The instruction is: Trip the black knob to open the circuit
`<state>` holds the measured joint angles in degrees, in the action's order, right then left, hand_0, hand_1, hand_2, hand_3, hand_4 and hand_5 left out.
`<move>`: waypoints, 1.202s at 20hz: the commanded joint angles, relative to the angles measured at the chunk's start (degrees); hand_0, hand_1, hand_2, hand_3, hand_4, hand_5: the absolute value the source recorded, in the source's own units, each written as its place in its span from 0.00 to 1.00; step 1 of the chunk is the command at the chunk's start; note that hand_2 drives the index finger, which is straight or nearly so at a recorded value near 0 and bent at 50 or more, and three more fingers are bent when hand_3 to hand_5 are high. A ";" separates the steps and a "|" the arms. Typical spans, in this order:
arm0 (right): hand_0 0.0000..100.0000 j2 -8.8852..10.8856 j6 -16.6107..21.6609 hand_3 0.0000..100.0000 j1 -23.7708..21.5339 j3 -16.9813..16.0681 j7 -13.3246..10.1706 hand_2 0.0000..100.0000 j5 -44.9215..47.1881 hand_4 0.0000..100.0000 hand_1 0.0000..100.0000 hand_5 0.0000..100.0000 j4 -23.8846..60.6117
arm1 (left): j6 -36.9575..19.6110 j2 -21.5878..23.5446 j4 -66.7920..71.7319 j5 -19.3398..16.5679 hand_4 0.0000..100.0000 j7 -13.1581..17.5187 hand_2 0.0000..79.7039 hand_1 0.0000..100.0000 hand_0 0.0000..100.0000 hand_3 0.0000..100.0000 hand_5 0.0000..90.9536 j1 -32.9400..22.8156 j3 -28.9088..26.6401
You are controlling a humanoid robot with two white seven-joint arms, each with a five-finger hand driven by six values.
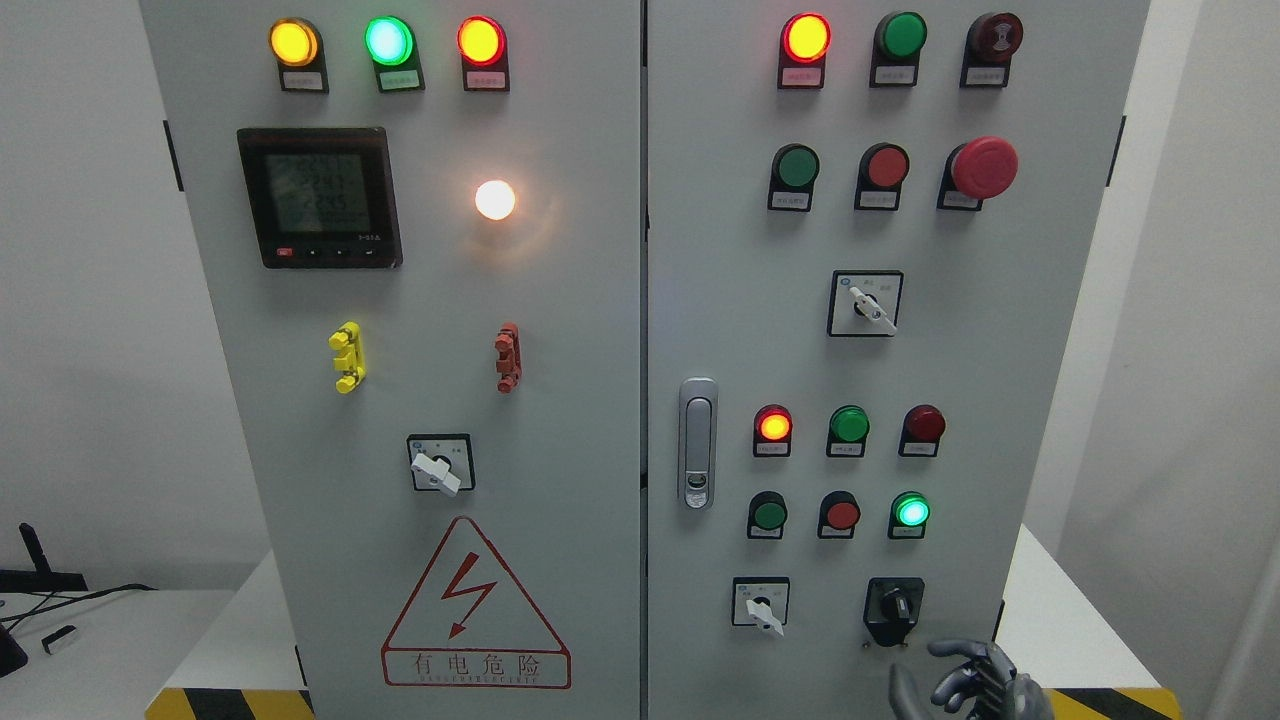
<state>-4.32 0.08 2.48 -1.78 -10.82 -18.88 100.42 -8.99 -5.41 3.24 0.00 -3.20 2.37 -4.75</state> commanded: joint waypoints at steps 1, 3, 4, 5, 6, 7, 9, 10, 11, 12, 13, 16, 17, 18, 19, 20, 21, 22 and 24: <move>0.19 2.73 2.12 0.59 -7.65 0.02 2.82 0.39 4.01 0.54 0.54 0.64 8.64 | 0.03 0.04 -0.07 -1.76 0.00 0.04 0.00 0.39 0.12 0.00 0.00 0.00 0.00; 0.21 2.82 2.29 0.46 -10.20 0.02 3.44 0.28 6.73 0.42 0.45 0.50 11.46 | 0.03 -0.04 -0.07 -1.76 0.00 0.04 0.00 0.39 0.12 0.00 0.00 0.00 0.00; 0.23 2.91 2.38 0.41 -11.26 0.02 4.05 0.24 8.14 0.36 0.39 0.45 12.43 | 0.03 -0.04 0.01 -1.76 0.00 0.04 0.00 0.39 0.12 0.00 0.00 0.00 0.00; 0.23 3.35 2.38 0.39 -12.22 0.02 5.01 0.22 9.72 0.33 0.38 0.42 13.05 | 0.03 0.04 0.01 -1.76 0.00 0.04 0.00 0.39 0.12 0.00 0.00 0.00 0.00; 0.23 4.57 2.64 0.32 -13.63 0.02 6.33 0.18 11.74 0.26 0.33 0.33 13.92 | 0.03 -0.04 0.01 -1.76 0.00 0.04 0.00 0.39 0.12 0.00 0.00 0.00 0.00; 0.23 5.28 3.17 0.23 -14.94 0.02 7.47 0.11 14.02 0.16 0.25 0.21 14.97 | 0.03 0.04 -0.07 -1.76 0.00 0.04 0.00 0.39 0.12 0.00 0.00 0.00 0.00; 0.22 5.98 4.22 0.14 -16.27 -0.06 8.89 0.03 17.81 0.07 0.16 0.07 15.60 | 0.03 0.05 -0.07 -1.76 0.00 0.04 0.00 0.39 0.12 0.00 0.00 0.00 0.00; 0.21 6.42 4.40 0.11 -16.71 -0.15 9.07 0.00 18.43 0.03 0.11 0.02 15.69 | 0.03 -0.04 0.01 -1.76 0.00 0.04 0.00 0.39 0.12 0.00 0.00 0.00 0.00; 0.20 6.95 4.58 0.10 -17.15 -0.24 9.15 0.00 18.78 0.01 0.10 0.00 16.04 | 0.03 0.04 -0.07 -1.76 0.00 0.04 0.00 0.39 0.12 0.00 0.00 0.00 0.00; 0.19 7.22 4.93 0.08 -17.50 -0.24 9.16 0.00 19.48 0.00 0.06 0.00 16.39 | 0.03 0.05 -0.07 -1.76 0.00 0.04 0.00 0.39 0.12 0.00 0.00 0.00 0.00; 0.18 7.39 5.19 0.06 -17.77 -0.24 9.24 0.00 20.45 0.00 0.03 0.00 16.65 | 0.03 0.05 -0.07 -1.76 0.00 0.04 0.00 0.39 0.12 0.00 0.00 0.00 0.00; 0.15 7.74 5.28 0.05 -17.95 -0.33 9.24 0.00 21.42 0.00 0.00 0.00 16.83 | 0.03 0.05 0.01 -1.76 0.00 0.04 0.00 0.39 0.12 0.00 0.00 0.00 0.00; 0.15 7.92 5.28 0.05 -18.03 -0.33 9.33 0.00 21.60 0.00 0.00 0.00 16.92 | 0.03 0.05 -0.07 -1.76 0.00 0.04 0.00 0.39 0.12 0.00 0.00 0.00 0.00; 0.14 8.01 5.28 0.05 -18.12 -0.42 9.33 0.00 21.86 0.00 0.00 0.00 16.92 | 0.03 0.05 -0.07 -1.76 0.00 0.04 0.00 0.39 0.12 0.00 0.00 0.00 0.00; 0.14 8.10 5.20 0.05 -18.12 -0.42 9.77 0.00 22.30 0.00 0.00 0.00 16.92 | 0.03 0.05 0.01 -1.76 0.00 0.04 0.00 0.39 0.12 0.00 0.00 0.00 0.00; 0.14 8.36 5.19 0.05 -18.21 -0.59 10.99 0.00 22.65 0.00 0.00 0.00 16.92 | 0.03 0.05 -0.07 -1.76 0.00 0.04 0.00 0.39 0.12 0.00 0.00 0.00 0.00; 0.13 8.45 5.19 0.05 -18.21 -0.85 12.65 0.00 23.00 0.00 0.00 0.00 16.92 | 0.03 0.05 0.01 -1.76 0.00 0.04 0.00 0.39 0.12 0.00 0.00 0.00 0.00; 0.13 8.45 5.19 0.05 -18.21 -1.03 13.63 0.00 23.09 0.00 0.00 0.00 16.92 | 0.03 -0.04 0.01 -1.76 0.00 0.04 0.00 0.39 0.12 0.00 0.00 0.00 0.00; 0.13 8.45 5.11 0.04 -18.21 -0.94 13.81 0.00 23.09 0.00 0.00 0.00 16.92 | 0.03 0.04 -0.07 -1.76 0.00 0.04 0.00 0.39 0.12 0.00 0.00 0.00 0.00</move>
<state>2.19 5.26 -15.07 -1.89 1.81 2.55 114.73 -8.99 -5.40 3.20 0.00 -3.20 2.37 -4.75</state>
